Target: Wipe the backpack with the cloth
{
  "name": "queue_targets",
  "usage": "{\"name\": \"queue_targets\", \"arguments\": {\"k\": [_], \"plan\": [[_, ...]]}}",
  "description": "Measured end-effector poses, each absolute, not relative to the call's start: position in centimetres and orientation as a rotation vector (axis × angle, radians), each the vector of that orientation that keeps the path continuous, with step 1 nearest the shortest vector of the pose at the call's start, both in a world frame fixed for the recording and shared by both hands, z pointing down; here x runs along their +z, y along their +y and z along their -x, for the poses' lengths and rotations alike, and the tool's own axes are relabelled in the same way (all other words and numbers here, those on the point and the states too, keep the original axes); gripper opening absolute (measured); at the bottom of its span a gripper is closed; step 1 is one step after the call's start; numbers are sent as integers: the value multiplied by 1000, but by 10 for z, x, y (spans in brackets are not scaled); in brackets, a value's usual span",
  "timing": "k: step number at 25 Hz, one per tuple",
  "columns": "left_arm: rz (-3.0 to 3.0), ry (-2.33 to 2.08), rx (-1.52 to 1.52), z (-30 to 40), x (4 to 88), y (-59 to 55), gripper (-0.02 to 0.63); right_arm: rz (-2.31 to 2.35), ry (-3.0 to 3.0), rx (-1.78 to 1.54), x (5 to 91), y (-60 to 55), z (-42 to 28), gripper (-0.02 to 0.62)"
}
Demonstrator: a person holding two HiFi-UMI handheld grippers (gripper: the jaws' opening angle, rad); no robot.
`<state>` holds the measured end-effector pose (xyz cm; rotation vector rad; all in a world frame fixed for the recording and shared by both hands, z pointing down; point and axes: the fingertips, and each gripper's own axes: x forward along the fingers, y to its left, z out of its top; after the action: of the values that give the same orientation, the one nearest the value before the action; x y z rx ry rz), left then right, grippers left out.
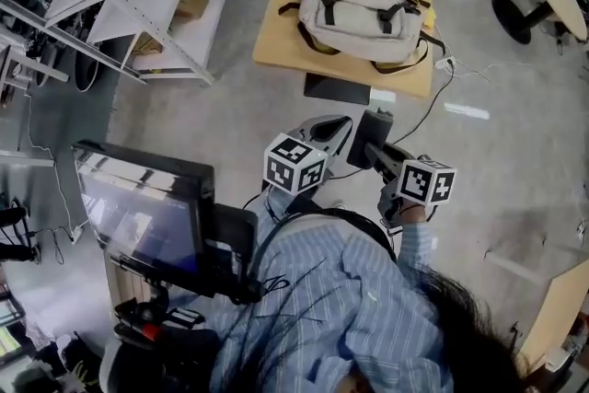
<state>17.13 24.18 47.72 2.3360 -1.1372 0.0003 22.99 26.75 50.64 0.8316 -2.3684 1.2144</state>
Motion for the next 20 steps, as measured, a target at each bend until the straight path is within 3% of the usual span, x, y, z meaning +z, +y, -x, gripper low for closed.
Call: {"name": "queue_targets", "arguments": {"k": [9, 20], "plan": [[-2337, -1170, 18, -221, 479, 280, 5, -783, -2385, 1193, 513, 309, -276, 94], [-2355, -1211, 32, -206, 472, 303, 5, -735, -2423, 1152, 509, 326, -259, 94]]}}
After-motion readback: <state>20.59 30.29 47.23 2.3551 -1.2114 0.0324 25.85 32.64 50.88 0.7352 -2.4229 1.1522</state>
